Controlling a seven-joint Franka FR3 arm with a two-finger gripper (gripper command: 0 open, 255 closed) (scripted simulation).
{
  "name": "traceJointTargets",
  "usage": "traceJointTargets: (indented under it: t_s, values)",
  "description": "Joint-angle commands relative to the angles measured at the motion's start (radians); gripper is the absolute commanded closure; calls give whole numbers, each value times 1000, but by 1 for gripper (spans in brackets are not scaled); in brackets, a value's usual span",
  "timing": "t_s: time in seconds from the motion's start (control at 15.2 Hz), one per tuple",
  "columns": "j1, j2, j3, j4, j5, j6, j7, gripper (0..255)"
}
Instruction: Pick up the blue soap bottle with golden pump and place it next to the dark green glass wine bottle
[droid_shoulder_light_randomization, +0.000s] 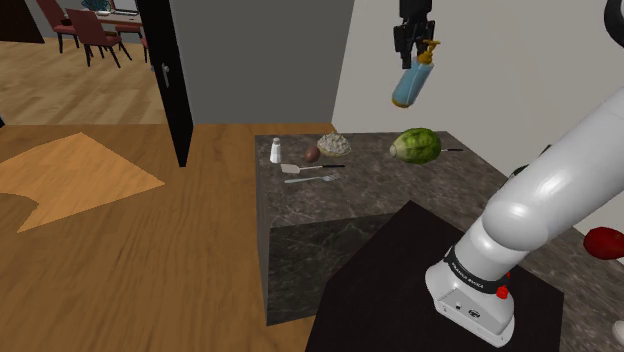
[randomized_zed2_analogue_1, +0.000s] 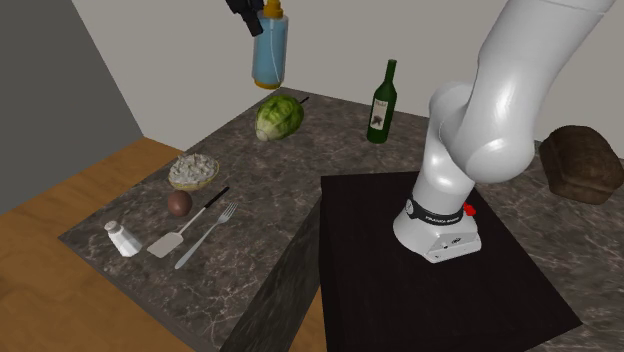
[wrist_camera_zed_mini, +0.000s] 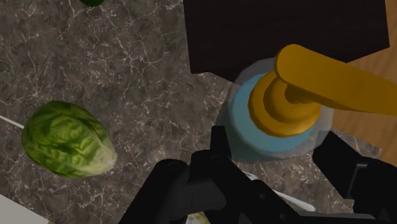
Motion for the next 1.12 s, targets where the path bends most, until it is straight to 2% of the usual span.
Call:
traceJointTargets:
  t_s: [0.0,0.53,1.06]
  values:
    - [-20,-25,-27,-32,-22,15,-49,255]
    - [-99,-61,-141,-71,-109,58,-245,255]
    - [-178,-27,-266,-39,-175,114,-450,255]
